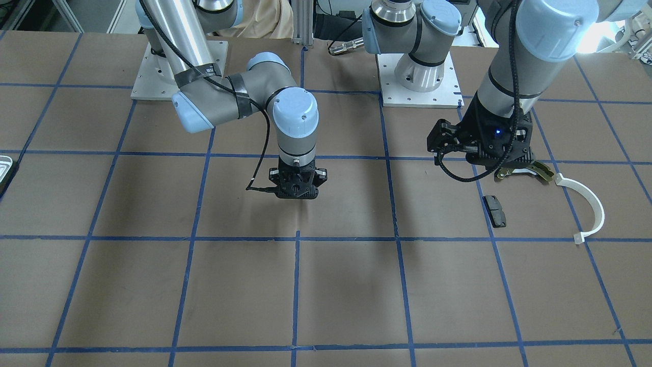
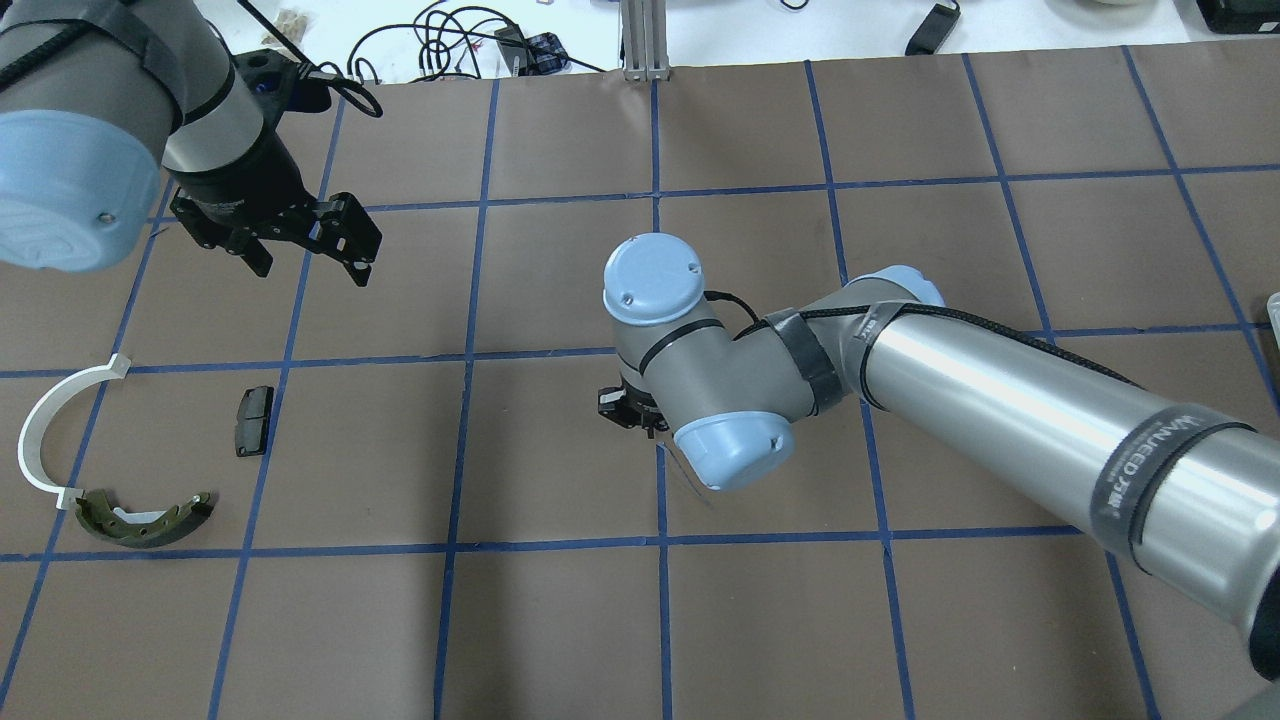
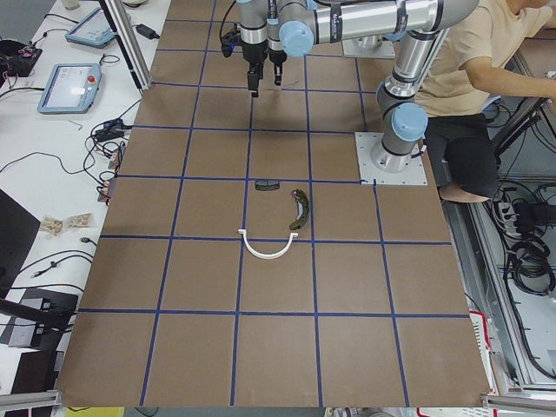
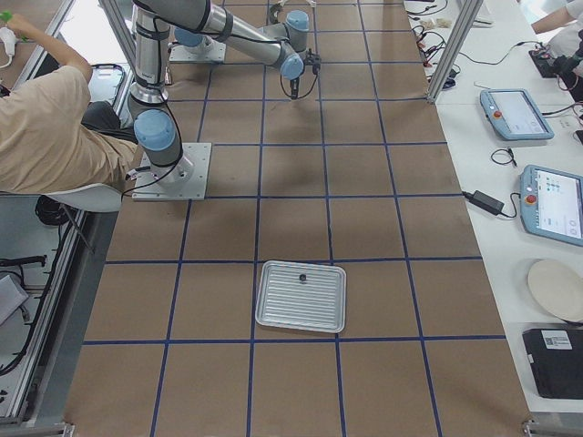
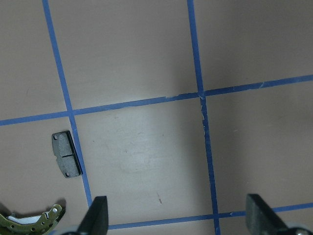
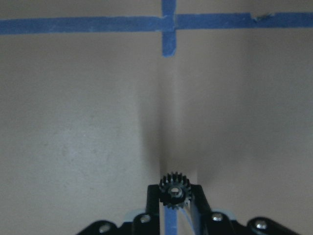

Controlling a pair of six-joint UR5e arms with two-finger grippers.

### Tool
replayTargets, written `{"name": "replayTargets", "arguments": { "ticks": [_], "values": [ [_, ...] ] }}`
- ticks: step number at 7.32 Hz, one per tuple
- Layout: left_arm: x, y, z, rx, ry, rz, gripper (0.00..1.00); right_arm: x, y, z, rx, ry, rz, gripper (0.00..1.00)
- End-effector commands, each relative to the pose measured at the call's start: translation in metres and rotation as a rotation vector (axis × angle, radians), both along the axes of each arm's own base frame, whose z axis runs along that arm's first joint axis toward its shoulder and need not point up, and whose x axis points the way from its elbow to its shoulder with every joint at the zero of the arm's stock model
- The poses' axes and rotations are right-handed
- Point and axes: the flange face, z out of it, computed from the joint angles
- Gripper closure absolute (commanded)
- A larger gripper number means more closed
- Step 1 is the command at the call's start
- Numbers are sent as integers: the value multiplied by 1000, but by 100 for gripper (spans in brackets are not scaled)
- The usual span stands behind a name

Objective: Place bearing gear from tray to pile

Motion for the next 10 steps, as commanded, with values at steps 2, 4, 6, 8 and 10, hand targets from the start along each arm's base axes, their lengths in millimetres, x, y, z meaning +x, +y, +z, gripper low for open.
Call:
{"name": "replayTargets", "arguments": {
  "ticks": [2, 4, 6, 8, 10],
  "values": [
    [0, -2, -6, 11, 8, 4, 0, -6, -20, 19, -32, -46, 25, 0],
    [-3, -4, -8, 10, 12, 12, 0, -115, -70, 55, -9, -21, 112, 0],
    [-54, 15, -38, 55, 26, 56, 0, -238, -108, 75, -6, 63, 284, 0],
    [-116, 33, -92, 11, 25, 48, 0, -367, -106, 102, 39, 79, 362, 0],
    [-161, 40, -137, -52, 39, -22, 0, -484, -104, 130, -3, 94, 498, 0]
  ]
}}
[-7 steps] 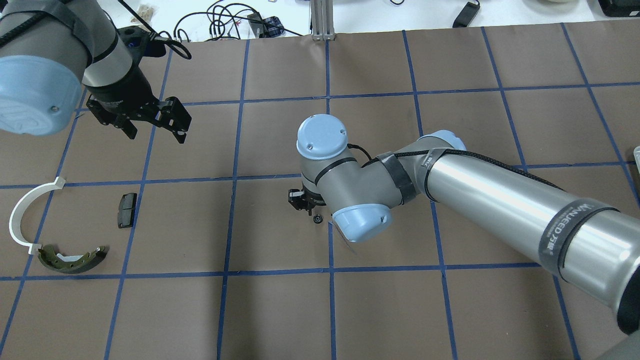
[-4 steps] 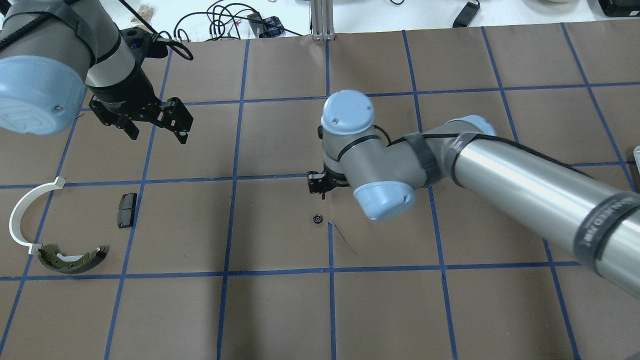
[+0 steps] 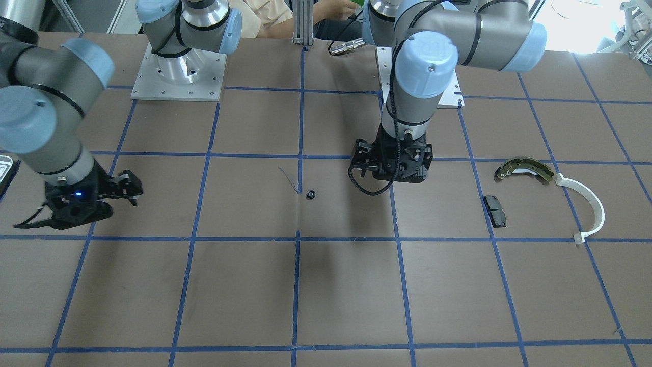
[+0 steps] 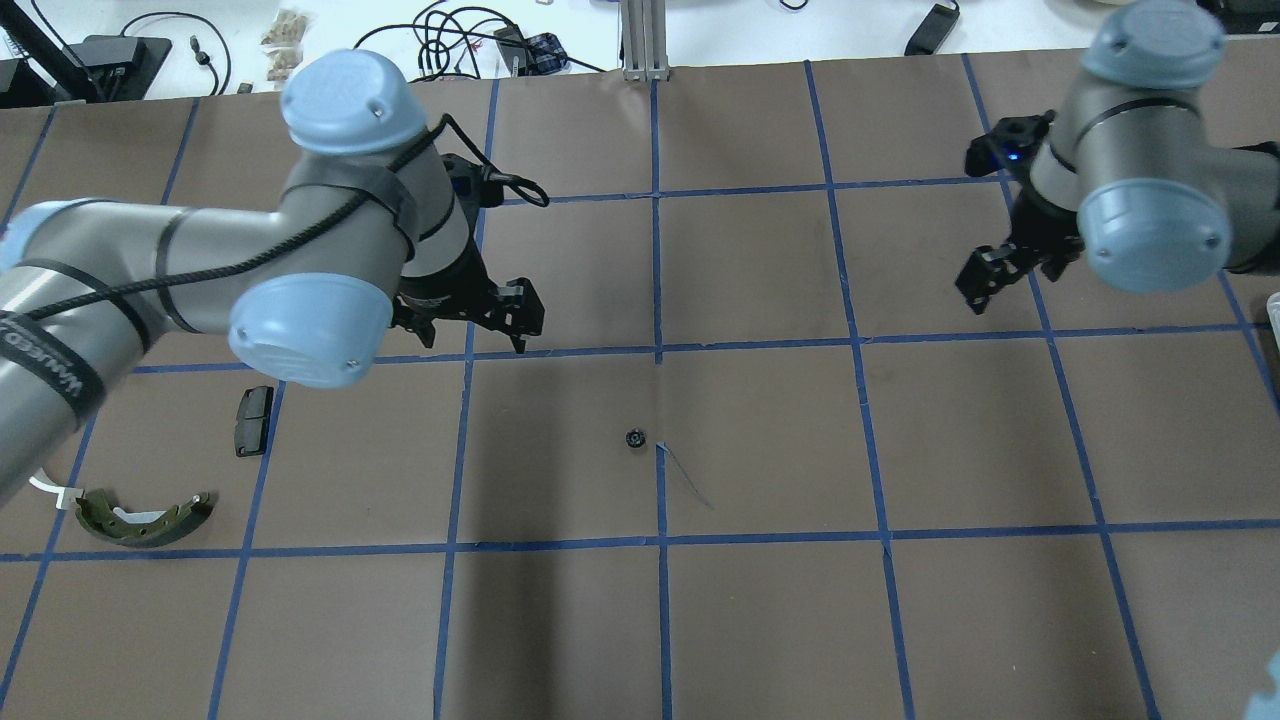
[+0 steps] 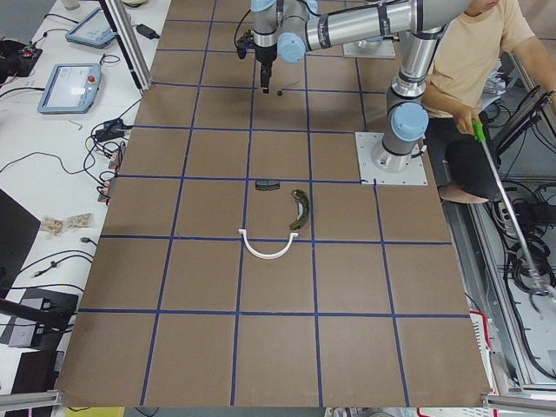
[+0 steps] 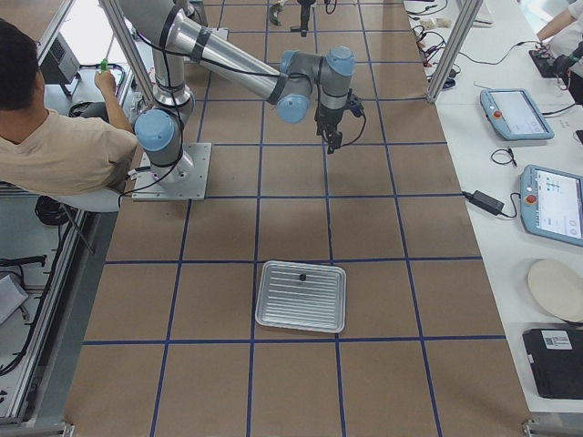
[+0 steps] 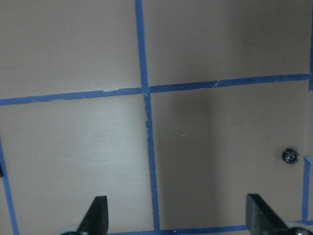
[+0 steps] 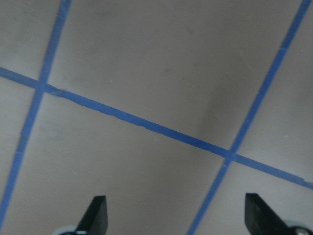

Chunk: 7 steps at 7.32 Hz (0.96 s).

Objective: Place bearing gear from tray to pile

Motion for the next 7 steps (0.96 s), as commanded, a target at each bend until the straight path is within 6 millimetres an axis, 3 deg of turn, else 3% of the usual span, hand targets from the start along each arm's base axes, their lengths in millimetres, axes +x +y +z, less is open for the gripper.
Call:
{"name": "replayTargets", "arguments": {
  "ticks": [1, 3, 4, 7],
  "values": [
    [-44, 11, -44, -19, 25, -33, 0, -124, 15, 20, -8, 11, 114, 0],
    [-71, 9, -77, -15, 55, -23, 0, -227, 52, -3, 39, -26, 154, 0],
    [-88, 16, -92, 0, 49, -22, 0, -265, 65, -14, 41, -43, 161, 0],
    [-108, 25, -130, 58, 31, -60, 0, -332, 79, -64, 10, -44, 276, 0]
  ]
}}
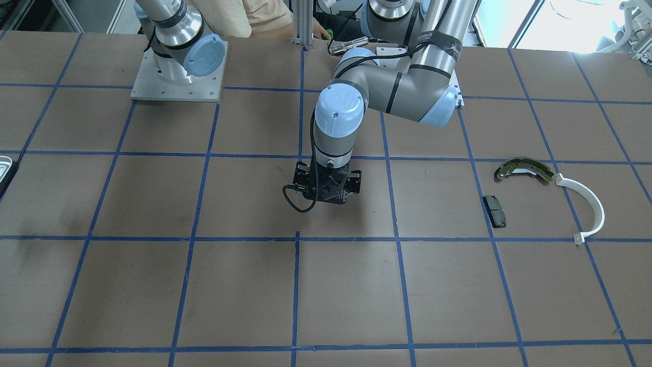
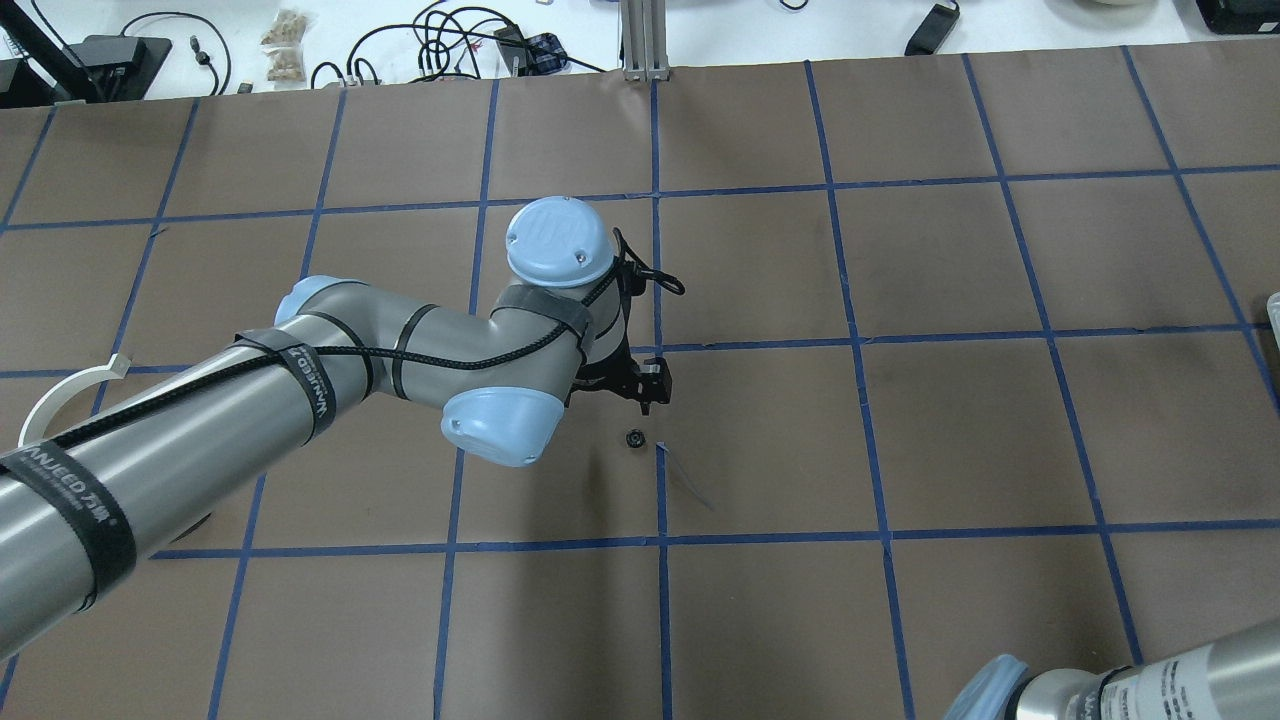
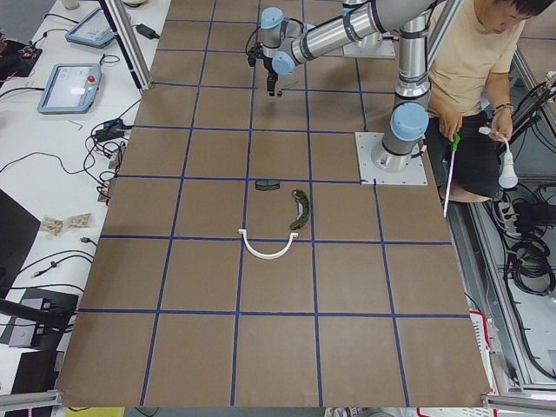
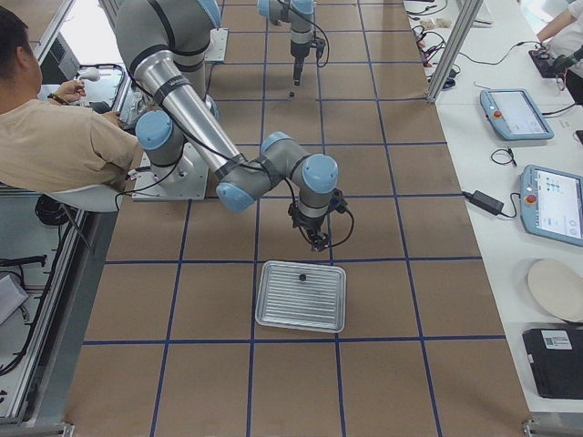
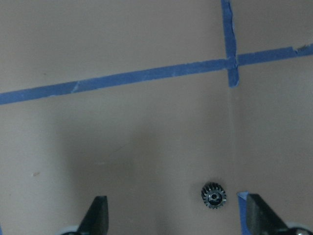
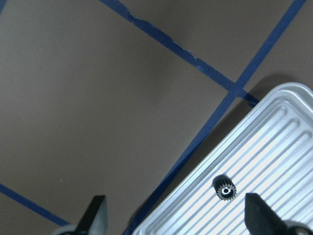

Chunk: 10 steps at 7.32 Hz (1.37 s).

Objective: Place bearing gear from tray to pile

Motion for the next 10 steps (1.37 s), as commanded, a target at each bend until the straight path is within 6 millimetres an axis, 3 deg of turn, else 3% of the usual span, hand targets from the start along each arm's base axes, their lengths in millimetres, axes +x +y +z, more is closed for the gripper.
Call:
{"name": "replayTargets", "arguments": {
  "ticks": [1, 4, 7, 8, 9, 10],
  "values": [
    [-14, 9, -22, 36, -13, -30, 0, -40, 9, -38, -43, -32, 123, 0],
    [-15, 9, -28, 44, -16, -40, 24, -52, 11, -61, -43, -44, 192, 0],
    [-17, 8, -40, 70, -10, -37, 33, -61, 5, -72, -34, -51, 218, 0],
    [-17, 7, -39, 68, -9, -43, 49, -69, 0, -75, -30, -45, 220, 4],
    [-18, 7, -39, 67, -9, -39, 97, -70, -1, -78, -27, -46, 215, 9],
    [-17, 5, -36, 59, -7, -39, 100, -70, 0, -80, -26, -49, 212, 14]
  ]
}}
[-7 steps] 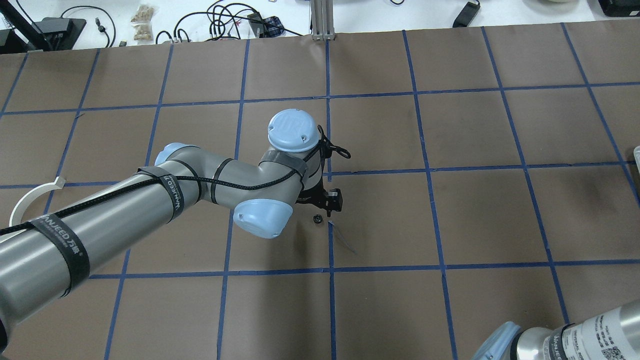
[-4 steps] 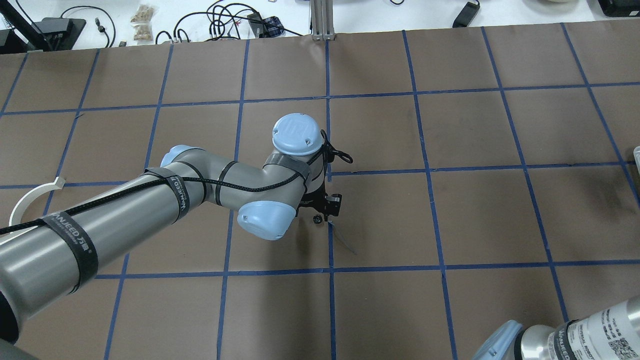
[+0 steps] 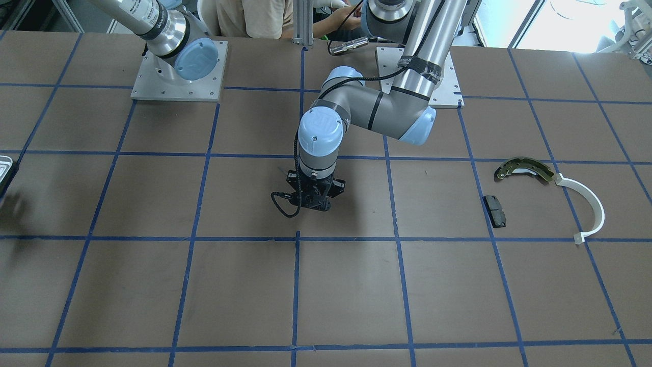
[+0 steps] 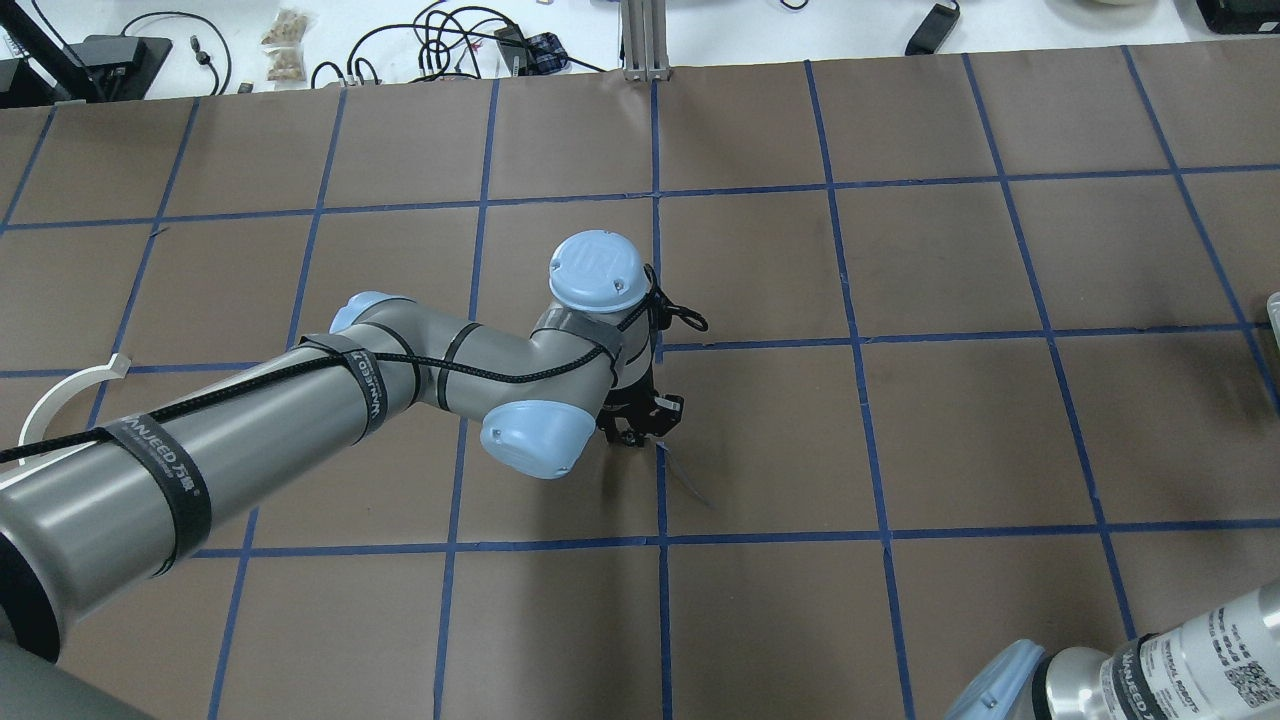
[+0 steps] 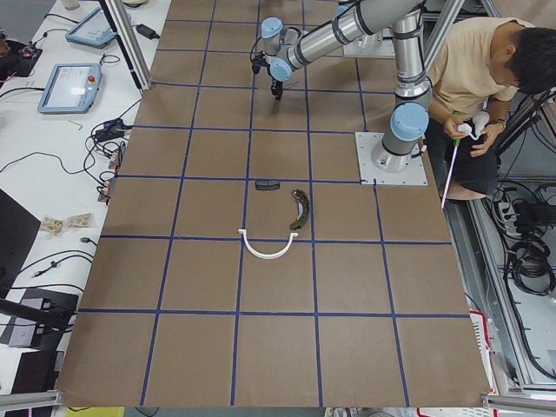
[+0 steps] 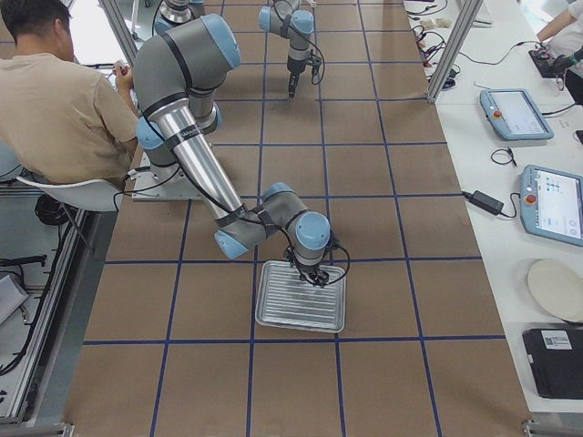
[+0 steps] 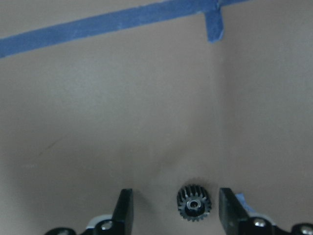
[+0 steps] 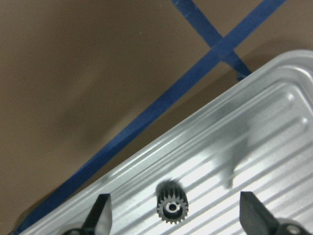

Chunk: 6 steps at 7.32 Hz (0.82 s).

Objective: Place bearing gear from tray to pile

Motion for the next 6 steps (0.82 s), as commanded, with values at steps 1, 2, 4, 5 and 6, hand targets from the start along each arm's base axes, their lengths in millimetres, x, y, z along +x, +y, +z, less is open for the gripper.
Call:
{"name": "replayTargets", "arguments": {
  "ticks": [1, 2, 4, 5, 6],
  "values": [
    [2, -9, 12, -25, 0, 5, 100, -2, -1, -3, 6, 2, -8, 32],
    [1, -21, 24, -42, 3, 8, 100, -2, 0, -3, 8, 4, -9, 39],
    [64, -73, 69, -23, -69, 50, 100, -3, -1, -1, 5, 9, -11, 46],
    [115, -107, 89, -27, -95, 116, 100, -3, -1, -2, 6, 7, -11, 46],
    [174, -134, 88, 7, -102, 99, 100, -2, 0, -3, 8, 5, -14, 55]
  ]
}}
